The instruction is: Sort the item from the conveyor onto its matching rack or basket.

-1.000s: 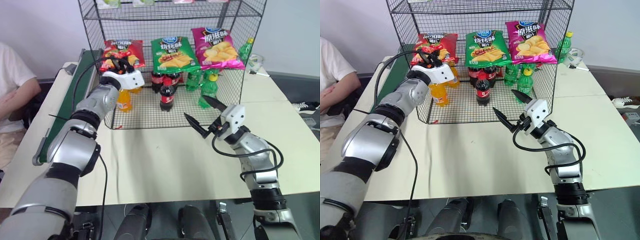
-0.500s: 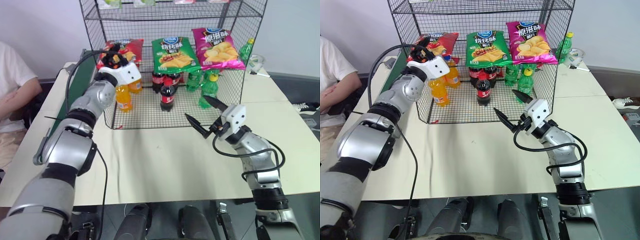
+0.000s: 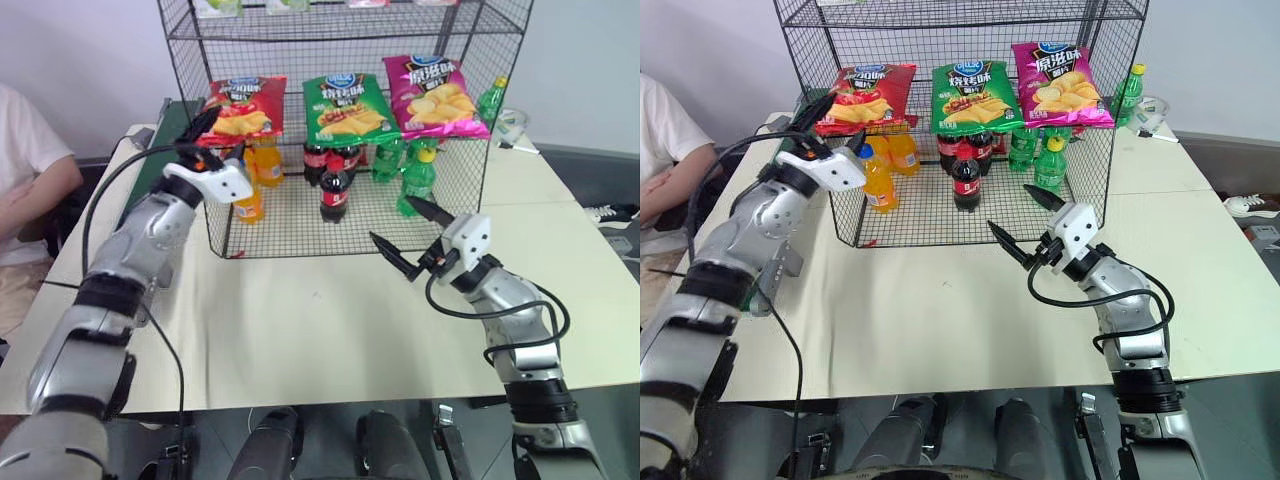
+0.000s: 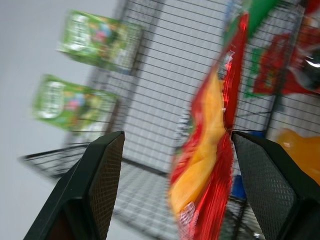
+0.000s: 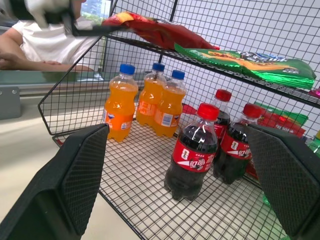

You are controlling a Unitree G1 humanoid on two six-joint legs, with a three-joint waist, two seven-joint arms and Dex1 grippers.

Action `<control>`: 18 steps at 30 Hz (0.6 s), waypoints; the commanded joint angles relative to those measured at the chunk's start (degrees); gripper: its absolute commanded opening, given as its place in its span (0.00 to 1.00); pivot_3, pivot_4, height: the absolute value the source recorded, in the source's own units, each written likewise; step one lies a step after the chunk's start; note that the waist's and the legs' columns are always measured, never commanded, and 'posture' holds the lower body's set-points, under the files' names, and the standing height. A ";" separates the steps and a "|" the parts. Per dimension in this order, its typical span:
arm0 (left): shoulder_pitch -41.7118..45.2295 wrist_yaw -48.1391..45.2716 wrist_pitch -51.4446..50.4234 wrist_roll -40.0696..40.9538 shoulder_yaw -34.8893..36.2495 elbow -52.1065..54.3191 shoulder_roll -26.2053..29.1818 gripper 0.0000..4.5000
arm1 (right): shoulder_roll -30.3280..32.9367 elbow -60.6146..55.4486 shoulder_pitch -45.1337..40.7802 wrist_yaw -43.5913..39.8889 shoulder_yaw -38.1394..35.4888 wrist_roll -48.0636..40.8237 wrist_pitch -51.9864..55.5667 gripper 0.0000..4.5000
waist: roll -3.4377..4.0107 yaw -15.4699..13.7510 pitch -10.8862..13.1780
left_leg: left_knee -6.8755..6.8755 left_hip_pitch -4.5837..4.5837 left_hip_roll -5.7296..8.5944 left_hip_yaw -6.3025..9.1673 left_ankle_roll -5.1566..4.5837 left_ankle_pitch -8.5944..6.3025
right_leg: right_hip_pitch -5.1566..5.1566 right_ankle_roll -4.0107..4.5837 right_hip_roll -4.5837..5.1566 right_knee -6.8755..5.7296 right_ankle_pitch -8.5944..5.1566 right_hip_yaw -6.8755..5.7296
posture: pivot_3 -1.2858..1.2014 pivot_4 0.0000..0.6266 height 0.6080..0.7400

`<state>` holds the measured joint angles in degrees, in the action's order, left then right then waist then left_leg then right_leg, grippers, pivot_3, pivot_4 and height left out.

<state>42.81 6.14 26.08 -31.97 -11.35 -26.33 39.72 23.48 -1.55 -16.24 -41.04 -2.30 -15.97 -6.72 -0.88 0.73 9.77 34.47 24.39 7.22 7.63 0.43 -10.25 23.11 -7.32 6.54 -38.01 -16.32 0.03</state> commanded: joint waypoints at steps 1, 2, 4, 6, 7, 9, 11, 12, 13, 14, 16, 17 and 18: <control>-5.81 -2.77 -4.18 2.18 5.36 12.99 1.38 0.79 | 0.60 0.13 -1.40 -0.89 -1.02 -0.67 -1.79 1.00 | 0.02 0.09 -0.01 | 0.00 -0.01 0.00 -0.01 0.00 0.00 | 0.00 0.00 0.00 0.00 0.00 0.01 | 0.52 0.24 1.00; -7.97 -3.48 -5.05 3.09 6.86 16.25 1.41 0.79 | 0.72 0.48 -1.57 -1.15 -1.15 -0.72 -1.91 1.00 | 0.03 0.13 -0.02 | -0.01 -0.01 -0.01 -0.01 0.00 0.00 | 0.00 0.01 0.00 0.00 0.00 0.02 | 0.52 0.24 1.00; -11.35 -5.70 -5.95 6.11 9.15 21.32 1.14 0.79 | 0.88 0.80 -1.80 -1.50 -1.40 -0.90 -1.84 1.00 | 0.03 0.13 -0.01 | -0.03 -0.01 -0.02 -0.01 0.00 0.00 | 0.02 0.01 -0.01 0.00 0.00 0.03 | 0.52 0.24 1.00; -15.72 -11.65 -7.57 16.74 10.92 26.56 -0.56 0.79 | 1.18 0.82 -1.85 -1.92 -1.56 -0.94 -1.78 1.00 | 0.03 0.12 -0.02 | -0.04 -0.01 -0.05 -0.01 0.00 0.00 | 0.03 0.02 -0.02 0.00 0.00 0.03 | 0.52 0.24 1.00; -19.58 -14.53 -8.13 23.61 12.82 29.62 -1.38 0.79 | 1.49 0.82 -1.72 -2.24 -1.71 -0.95 -1.84 1.00 | 0.08 0.14 -0.04 | -0.03 -0.01 -0.05 -0.01 0.00 0.00 | 0.03 0.02 -0.01 0.00 0.00 0.03 | 0.52 0.24 1.00; -25.57 -20.25 -11.74 34.53 16.16 34.16 -2.57 0.79 | 2.05 0.77 -1.53 -2.70 -2.22 -1.09 -1.87 1.00 | 0.09 0.21 -0.05 | -0.02 -0.03 -0.05 -0.04 0.00 -0.01 | 0.00 0.03 0.03 0.03 0.00 0.08 | 0.52 0.24 1.00; -28.66 -23.81 -15.29 39.73 18.52 36.48 -2.42 0.79 | 2.58 0.74 -1.41 -2.99 -2.75 -1.39 -1.83 1.00 | 0.09 0.22 -0.05 | -0.03 -0.04 -0.06 -0.04 0.00 -0.01 | 0.00 0.04 0.11 0.04 0.00 0.08 | 0.52 0.24 1.00; -30.46 -26.08 -18.82 44.88 19.89 37.96 -2.47 0.79 | 3.21 0.45 -1.04 -3.56 -3.07 -1.83 -1.65 1.00 | 0.09 0.19 -0.05 | -0.04 -0.04 -0.06 -0.02 0.00 -0.01 | 0.02 0.05 0.10 0.02 0.00 0.07 | 0.52 0.24 1.00; -32.17 -28.43 -21.72 48.82 21.00 39.16 -2.05 0.79 | 3.88 0.11 -0.66 -4.11 -3.42 -2.31 -1.40 1.00 | 0.09 0.09 -0.05 | -0.04 -0.04 -0.09 -0.01 0.00 -0.01 | 0.02 0.07 0.08 0.02 0.01 0.07 | 0.52 0.24 1.00; -34.64 -31.32 -24.21 51.95 22.15 40.26 -1.03 0.79 | 4.78 -0.09 -0.10 -4.76 -4.01 -2.75 -1.24 1.00 | 0.09 -0.01 -0.05 | -0.03 -0.04 -0.10 -0.01 0.00 -0.01 | 0.00 0.09 0.05 0.02 0.02 0.05 | 0.52 0.24 1.00; -38.52 -35.29 -29.47 56.84 24.15 42.36 0.50 0.79 | 6.23 -0.58 0.97 -6.29 -4.87 -3.81 -0.65 1.00 | 0.10 -0.03 -0.05 | -0.01 -0.04 -0.09 -0.02 -0.01 -0.01 | -0.04 0.09 0.03 0.05 0.01 0.04 | 0.52 0.24 1.00; -40.95 -37.26 -30.15 58.70 26.03 43.35 1.18 0.79 | 7.52 -1.26 2.11 -7.83 -5.42 -4.92 0.02 1.00 | 0.10 -0.06 -0.04 | -0.01 -0.04 -0.07 -0.03 -0.03 -0.03 | -0.06 0.09 0.05 0.08 0.01 0.05 | 0.52 0.24 1.00; -42.92 -38.78 -31.50 61.05 27.90 44.26 1.57 0.79 | 8.70 -1.73 3.09 -8.97 -5.91 -5.69 0.53 1.00 | 0.10 -0.06 -0.04 | -0.01 -0.04 -0.06 -0.03 -0.04 -0.03 | -0.06 0.09 0.07 0.09 0.01 0.05 | 0.52 0.24 1.00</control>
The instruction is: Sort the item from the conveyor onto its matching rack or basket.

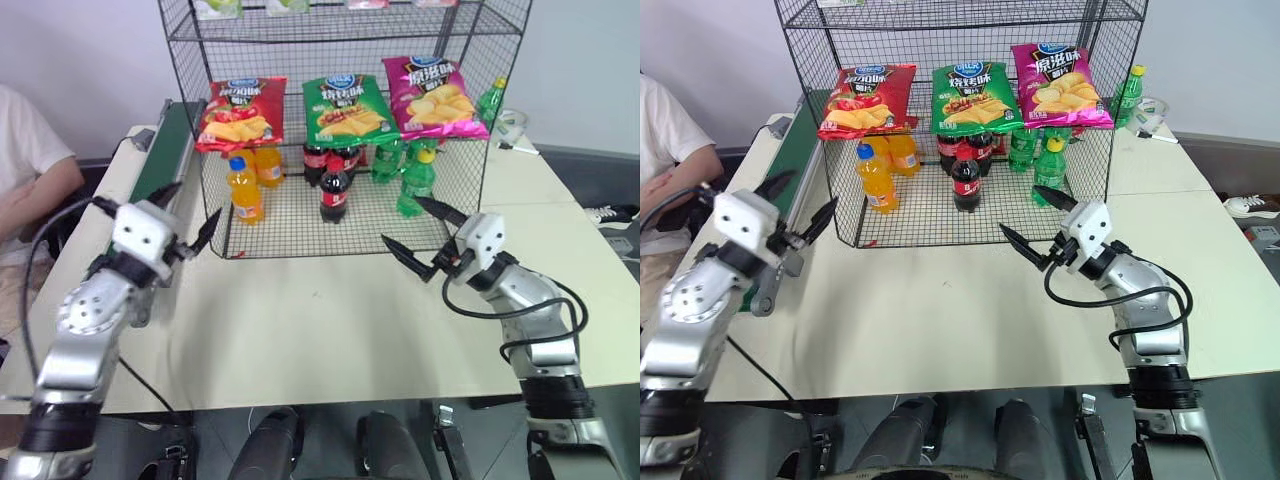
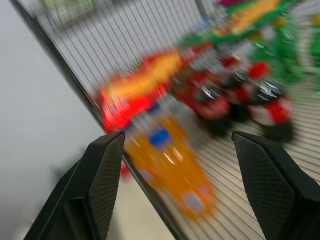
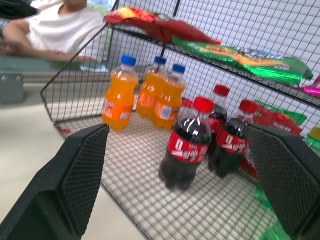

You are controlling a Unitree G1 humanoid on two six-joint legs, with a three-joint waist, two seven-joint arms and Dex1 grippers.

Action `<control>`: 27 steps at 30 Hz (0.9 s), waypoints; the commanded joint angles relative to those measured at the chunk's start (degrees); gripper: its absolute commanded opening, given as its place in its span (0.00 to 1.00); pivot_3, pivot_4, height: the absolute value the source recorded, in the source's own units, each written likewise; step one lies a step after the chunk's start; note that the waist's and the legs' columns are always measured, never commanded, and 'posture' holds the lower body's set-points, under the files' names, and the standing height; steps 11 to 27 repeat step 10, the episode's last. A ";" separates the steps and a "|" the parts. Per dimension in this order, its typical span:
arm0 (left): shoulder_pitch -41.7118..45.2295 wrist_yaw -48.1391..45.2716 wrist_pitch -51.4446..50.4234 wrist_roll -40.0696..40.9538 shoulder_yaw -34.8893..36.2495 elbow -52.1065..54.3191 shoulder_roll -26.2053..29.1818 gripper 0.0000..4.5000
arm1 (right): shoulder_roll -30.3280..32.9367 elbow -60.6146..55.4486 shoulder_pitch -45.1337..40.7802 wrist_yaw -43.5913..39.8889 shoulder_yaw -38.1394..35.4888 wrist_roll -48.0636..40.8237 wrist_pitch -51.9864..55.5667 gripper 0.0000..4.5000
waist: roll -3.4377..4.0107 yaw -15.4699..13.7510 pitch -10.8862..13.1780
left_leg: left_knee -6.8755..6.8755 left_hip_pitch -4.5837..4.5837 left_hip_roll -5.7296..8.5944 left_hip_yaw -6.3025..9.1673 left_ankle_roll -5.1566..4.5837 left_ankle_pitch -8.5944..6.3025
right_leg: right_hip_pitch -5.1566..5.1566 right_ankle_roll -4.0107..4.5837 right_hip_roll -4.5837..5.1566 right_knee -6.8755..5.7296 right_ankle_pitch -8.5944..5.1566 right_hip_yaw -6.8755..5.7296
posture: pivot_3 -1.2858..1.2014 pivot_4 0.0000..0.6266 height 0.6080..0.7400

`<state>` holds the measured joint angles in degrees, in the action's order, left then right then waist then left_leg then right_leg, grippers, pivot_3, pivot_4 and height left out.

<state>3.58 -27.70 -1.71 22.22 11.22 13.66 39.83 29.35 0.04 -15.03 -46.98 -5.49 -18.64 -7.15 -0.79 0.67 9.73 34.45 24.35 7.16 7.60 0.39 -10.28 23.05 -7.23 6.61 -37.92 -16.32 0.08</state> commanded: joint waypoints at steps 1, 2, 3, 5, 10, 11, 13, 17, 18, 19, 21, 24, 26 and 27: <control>-5.36 -6.06 -5.15 8.59 6.92 4.86 1.85 0.79 | 3.92 -3.59 2.76 -3.92 -3.18 -3.47 1.12 1.00 | 0.00 0.00 0.00 | 0.00 0.00 0.00 0.00 -0.01 -0.01 | -0.01 0.00 0.02 0.02 0.00 0.00 | 0.52 0.24 1.00; -7.02 -7.33 -5.11 8.40 8.21 4.78 2.52 0.79 | 5.05 -3.89 3.78 -4.85 -3.81 -4.08 1.32 1.00 | 0.00 -0.03 0.00 | 0.00 0.00 -0.02 0.00 -0.01 -0.01 | -0.01 0.01 0.09 0.02 -0.01 0.00 | 0.52 0.24 1.00; -8.53 -8.78 -5.36 8.19 9.17 4.47 3.24 0.79 | 6.09 -4.07 4.80 -5.60 -4.61 -4.61 1.48 1.00 | 0.00 -0.03 0.00 | -0.01 0.00 -0.02 0.00 -0.02 -0.02 | -0.01 0.02 0.11 0.02 -0.01 0.01 | 0.52 0.24 1.00; -10.41 -11.05 -4.20 6.85 11.08 2.15 4.21 0.79 | 7.99 -4.27 7.17 -6.80 -6.53 -5.36 1.35 1.00 | 0.00 -0.11 0.00 | -0.02 -0.01 -0.05 0.01 -0.01 -0.02 | -0.03 0.20 0.13 0.02 -0.10 0.02 | 0.52 0.24 1.00; -12.11 -14.77 -3.23 4.22 13.36 -4.65 5.49 0.79 | 10.10 -5.04 10.21 -8.07 -8.69 -5.93 1.35 1.00 | 0.00 -0.15 0.00 | -0.03 -0.05 -0.06 0.00 -0.03 -0.04 | -0.12 0.26 0.16 0.14 -0.14 0.01 | 0.52 0.24 1.00; -12.11 -14.77 -3.23 4.22 13.36 -4.65 5.49 0.79 | 10.10 -5.04 10.21 -8.07 -8.69 -5.93 1.35 1.00 | 0.00 -0.15 0.00 | -0.03 -0.05 -0.06 0.00 -0.03 -0.04 | -0.12 0.26 0.16 0.14 -0.14 0.01 | 0.52 0.24 1.00; -12.11 -14.77 -3.23 4.22 13.36 -4.65 5.49 0.79 | 10.10 -5.04 10.21 -8.07 -8.69 -5.93 1.35 1.00 | 0.00 -0.15 0.00 | -0.03 -0.05 -0.06 0.00 -0.03 -0.04 | -0.12 0.26 0.16 0.14 -0.14 0.01 | 0.52 0.24 1.00; -12.11 -14.77 -3.23 4.22 13.36 -4.65 5.49 0.79 | 10.10 -5.04 10.21 -8.07 -8.69 -5.93 1.35 1.00 | 0.00 -0.15 0.00 | -0.03 -0.05 -0.06 0.00 -0.03 -0.04 | -0.12 0.26 0.16 0.14 -0.14 0.01 | 0.52 0.24 1.00; -12.11 -14.77 -3.23 4.22 13.36 -4.65 5.49 0.79 | 10.10 -5.04 10.21 -8.07 -8.69 -5.93 1.35 1.00 | 0.00 -0.15 0.00 | -0.03 -0.05 -0.06 0.00 -0.03 -0.04 | -0.12 0.26 0.16 0.14 -0.14 0.01 | 0.52 0.24 1.00; -12.11 -14.77 -3.23 4.22 13.36 -4.65 5.49 0.79 | 10.10 -5.04 10.21 -8.07 -8.69 -5.93 1.35 1.00 | 0.00 -0.15 0.00 | -0.03 -0.05 -0.06 0.00 -0.03 -0.04 | -0.12 0.26 0.16 0.14 -0.14 0.01 | 0.52 0.24 1.00; -12.11 -14.77 -3.23 4.22 13.36 -4.65 5.49 0.79 | 10.10 -5.04 10.21 -8.07 -8.69 -5.93 1.35 1.00 | 0.00 -0.15 0.00 | -0.03 -0.05 -0.06 0.00 -0.03 -0.04 | -0.12 0.26 0.16 0.14 -0.14 0.01 | 0.52 0.24 1.00; -12.11 -14.77 -3.23 4.22 13.36 -4.65 5.49 0.79 | 10.10 -5.04 10.21 -8.07 -8.69 -5.93 1.35 1.00 | 0.00 -0.15 0.00 | -0.03 -0.05 -0.06 0.00 -0.03 -0.04 | -0.12 0.26 0.16 0.14 -0.14 0.01 | 0.52 0.24 1.00; -12.11 -14.77 -3.23 4.22 13.36 -4.65 5.49 0.79 | 10.10 -5.04 10.21 -8.07 -8.69 -5.93 1.35 1.00 | 0.00 -0.15 0.00 | -0.03 -0.05 -0.06 0.00 -0.03 -0.04 | -0.12 0.26 0.16 0.14 -0.14 0.01 | 0.52 0.24 1.00; -12.11 -14.77 -3.23 4.22 13.36 -4.65 5.49 0.79 | 10.10 -5.04 10.21 -8.07 -8.69 -5.93 1.35 1.00 | 0.00 -0.15 0.00 | -0.03 -0.05 -0.06 0.00 -0.03 -0.04 | -0.12 0.26 0.16 0.14 -0.14 0.01 | 0.52 0.24 1.00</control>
